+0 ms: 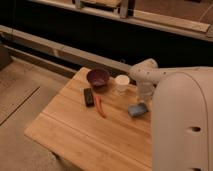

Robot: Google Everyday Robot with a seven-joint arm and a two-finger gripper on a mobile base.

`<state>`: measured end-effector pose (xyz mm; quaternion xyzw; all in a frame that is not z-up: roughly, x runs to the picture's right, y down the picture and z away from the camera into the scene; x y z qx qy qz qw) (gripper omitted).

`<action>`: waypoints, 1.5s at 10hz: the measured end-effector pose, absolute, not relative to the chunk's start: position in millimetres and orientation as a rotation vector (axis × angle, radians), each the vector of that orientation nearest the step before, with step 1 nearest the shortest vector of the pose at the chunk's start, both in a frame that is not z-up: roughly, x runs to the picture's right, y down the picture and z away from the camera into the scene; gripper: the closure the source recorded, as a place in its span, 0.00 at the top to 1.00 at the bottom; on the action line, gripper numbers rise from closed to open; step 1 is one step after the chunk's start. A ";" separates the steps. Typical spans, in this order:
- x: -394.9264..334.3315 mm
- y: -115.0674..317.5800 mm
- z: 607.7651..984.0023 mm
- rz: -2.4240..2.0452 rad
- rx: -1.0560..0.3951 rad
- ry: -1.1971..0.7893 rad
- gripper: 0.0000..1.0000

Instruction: Wipe the white sponge on the table

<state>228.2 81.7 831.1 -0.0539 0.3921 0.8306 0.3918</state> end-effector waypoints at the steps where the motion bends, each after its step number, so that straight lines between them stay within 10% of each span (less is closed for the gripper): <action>1: 218.0 71.9 835.5 2.101 -0.143 0.972 0.00; 15: 60.1 67.4 864.4 1.899 -0.330 0.779 0.00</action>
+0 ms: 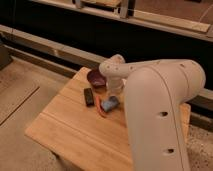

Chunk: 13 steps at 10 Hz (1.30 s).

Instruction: Wipe the white sponge on the table

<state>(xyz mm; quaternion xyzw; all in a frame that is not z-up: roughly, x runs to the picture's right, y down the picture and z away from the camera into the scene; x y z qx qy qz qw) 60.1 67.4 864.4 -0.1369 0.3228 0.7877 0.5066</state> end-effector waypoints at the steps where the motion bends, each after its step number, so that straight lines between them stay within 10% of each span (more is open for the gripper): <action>1: 49.9 72.8 860.8 1.893 -0.354 0.767 0.00; 13: 170.7 150.9 812.3 2.006 -0.222 1.003 0.00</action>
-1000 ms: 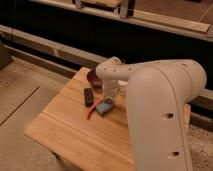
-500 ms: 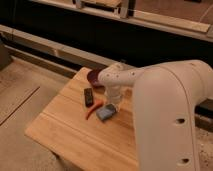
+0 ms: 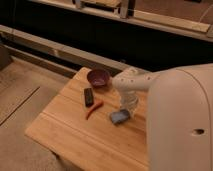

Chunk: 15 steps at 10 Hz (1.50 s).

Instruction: Wipe the white sponge on the table

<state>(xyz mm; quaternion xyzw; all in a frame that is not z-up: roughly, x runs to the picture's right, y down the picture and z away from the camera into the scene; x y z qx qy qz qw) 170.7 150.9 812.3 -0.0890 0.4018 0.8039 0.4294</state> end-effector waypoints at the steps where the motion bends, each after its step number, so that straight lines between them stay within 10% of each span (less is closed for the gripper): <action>1: 187.3 150.0 810.6 2.033 -0.207 1.021 0.00; 15: 160.9 66.5 876.9 1.980 -0.165 0.943 0.00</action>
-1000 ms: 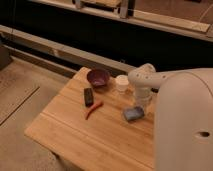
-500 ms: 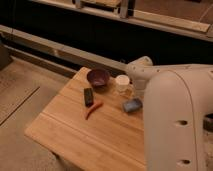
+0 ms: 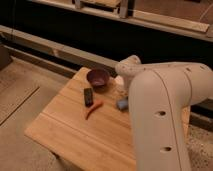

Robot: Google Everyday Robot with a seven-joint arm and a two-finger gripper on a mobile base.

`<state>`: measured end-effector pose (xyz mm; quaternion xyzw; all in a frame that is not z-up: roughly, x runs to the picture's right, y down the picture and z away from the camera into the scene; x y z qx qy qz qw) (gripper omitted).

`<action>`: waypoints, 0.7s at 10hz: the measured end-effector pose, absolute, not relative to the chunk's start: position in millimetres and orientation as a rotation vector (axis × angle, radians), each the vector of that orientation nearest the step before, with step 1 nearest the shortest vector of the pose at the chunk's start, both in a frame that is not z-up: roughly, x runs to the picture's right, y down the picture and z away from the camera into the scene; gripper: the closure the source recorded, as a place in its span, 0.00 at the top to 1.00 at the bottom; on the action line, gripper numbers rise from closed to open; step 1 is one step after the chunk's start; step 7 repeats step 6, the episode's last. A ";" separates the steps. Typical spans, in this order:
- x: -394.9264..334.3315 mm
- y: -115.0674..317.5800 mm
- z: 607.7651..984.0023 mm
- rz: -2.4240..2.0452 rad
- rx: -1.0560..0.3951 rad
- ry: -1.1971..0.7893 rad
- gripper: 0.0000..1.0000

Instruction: Wipe the white sponge on the table

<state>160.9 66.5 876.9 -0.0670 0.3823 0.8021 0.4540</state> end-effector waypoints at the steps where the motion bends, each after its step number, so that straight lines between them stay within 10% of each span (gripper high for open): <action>1: 148.7 62.8 878.3 1.964 -0.172 0.926 0.00; 7: 68.5 56.4 870.8 1.896 -0.263 0.805 0.00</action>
